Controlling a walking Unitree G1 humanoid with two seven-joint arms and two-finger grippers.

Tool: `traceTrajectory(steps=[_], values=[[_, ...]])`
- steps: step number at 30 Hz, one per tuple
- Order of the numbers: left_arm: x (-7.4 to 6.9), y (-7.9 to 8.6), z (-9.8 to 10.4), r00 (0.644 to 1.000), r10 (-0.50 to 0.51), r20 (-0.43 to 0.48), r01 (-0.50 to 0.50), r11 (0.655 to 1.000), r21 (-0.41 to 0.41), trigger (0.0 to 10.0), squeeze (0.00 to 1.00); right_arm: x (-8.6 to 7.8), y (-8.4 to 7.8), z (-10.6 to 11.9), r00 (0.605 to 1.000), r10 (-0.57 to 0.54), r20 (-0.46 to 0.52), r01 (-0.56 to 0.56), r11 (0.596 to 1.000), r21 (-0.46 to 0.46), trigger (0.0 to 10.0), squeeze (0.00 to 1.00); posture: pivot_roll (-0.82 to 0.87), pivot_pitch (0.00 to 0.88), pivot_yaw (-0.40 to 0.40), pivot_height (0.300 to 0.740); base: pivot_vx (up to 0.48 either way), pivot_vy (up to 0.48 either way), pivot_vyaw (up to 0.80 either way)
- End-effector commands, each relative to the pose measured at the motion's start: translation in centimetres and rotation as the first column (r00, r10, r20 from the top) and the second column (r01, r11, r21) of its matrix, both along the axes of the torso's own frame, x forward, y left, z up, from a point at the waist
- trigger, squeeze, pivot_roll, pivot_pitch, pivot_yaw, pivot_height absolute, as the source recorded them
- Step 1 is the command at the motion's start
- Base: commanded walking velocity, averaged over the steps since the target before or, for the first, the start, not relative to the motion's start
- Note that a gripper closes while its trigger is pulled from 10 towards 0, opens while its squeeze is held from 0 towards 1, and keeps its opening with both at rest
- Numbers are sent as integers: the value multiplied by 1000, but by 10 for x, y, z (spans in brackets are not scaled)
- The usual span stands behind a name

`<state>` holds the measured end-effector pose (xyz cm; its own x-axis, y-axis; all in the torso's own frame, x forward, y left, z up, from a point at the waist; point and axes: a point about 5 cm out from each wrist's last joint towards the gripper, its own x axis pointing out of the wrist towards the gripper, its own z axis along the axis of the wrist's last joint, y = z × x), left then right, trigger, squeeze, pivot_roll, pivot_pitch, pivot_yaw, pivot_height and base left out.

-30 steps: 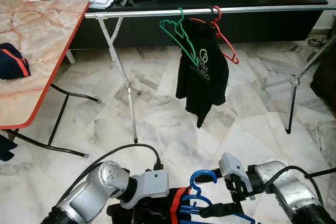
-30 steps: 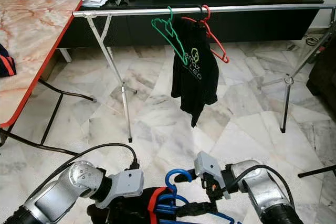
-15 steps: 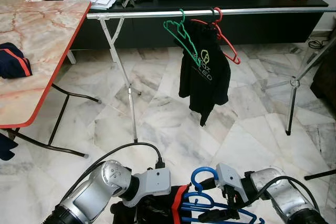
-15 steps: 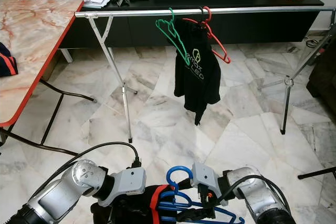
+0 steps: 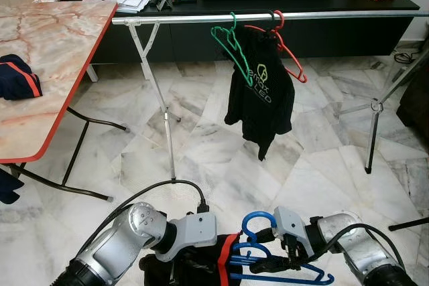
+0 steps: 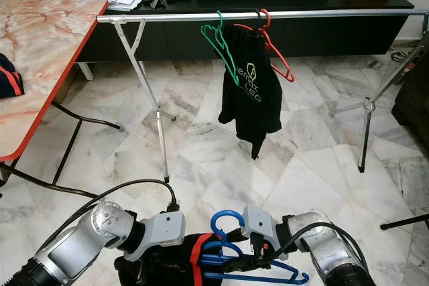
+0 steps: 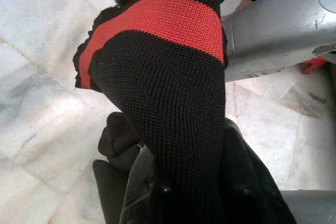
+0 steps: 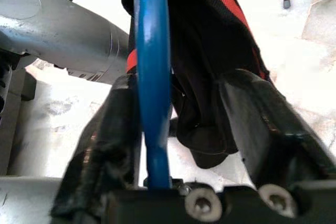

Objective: Hang hanger

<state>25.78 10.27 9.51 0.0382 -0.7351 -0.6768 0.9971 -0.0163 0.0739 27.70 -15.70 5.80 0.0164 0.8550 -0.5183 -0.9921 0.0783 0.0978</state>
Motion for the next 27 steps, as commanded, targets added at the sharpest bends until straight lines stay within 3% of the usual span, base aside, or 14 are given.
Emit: traceTrajectory(steps=[1, 11, 20, 21, 22, 27], values=[[1, -5, 6, 999, -24, 29, 24, 1000, -18, 10000, 0, -1, 4, -3, 1000, 0, 2, 0, 1000, 5, 0, 0, -26, 149, -2, 740, 0, 0, 0], [3, -6, 9, 998, -28, 49, 29, 999, -25, 10000, 0, -1, 11, -7, 999, -24, 29, 23, 999, 24, 0, 0, -25, 135, 3, 740, 0, 0, 0], [3, -12, 16, 998, -25, 53, 30, 995, -99, 10000, 0, 0, 14, -7, 998, -40, 47, 38, 999, 37, 0, 0, -25, 127, 4, 740, 0, 0, 0], [1, -12, 16, 998, -44, 49, 49, 993, -109, 10000, 67, 0, 14, -8, 998, -40, 49, 38, 999, 35, 0, 0, -24, 127, 3, 740, 0, 0, 0], [1, -12, 16, 998, -46, 49, 51, 993, -110, 10000, 1000, 0, 14, -8, 998, -40, 49, 38, 999, 34, 0, 0, -24, 127, 3, 740, 0, 0, 0], [-1, -11, 19, 999, -46, 17, 48, 990, -132, 10000, 1000, 0, 14, -10, 998, -41, 53, 40, 999, 26, 0, 0, -22, 127, 3, 740, 0, 0, 0]])
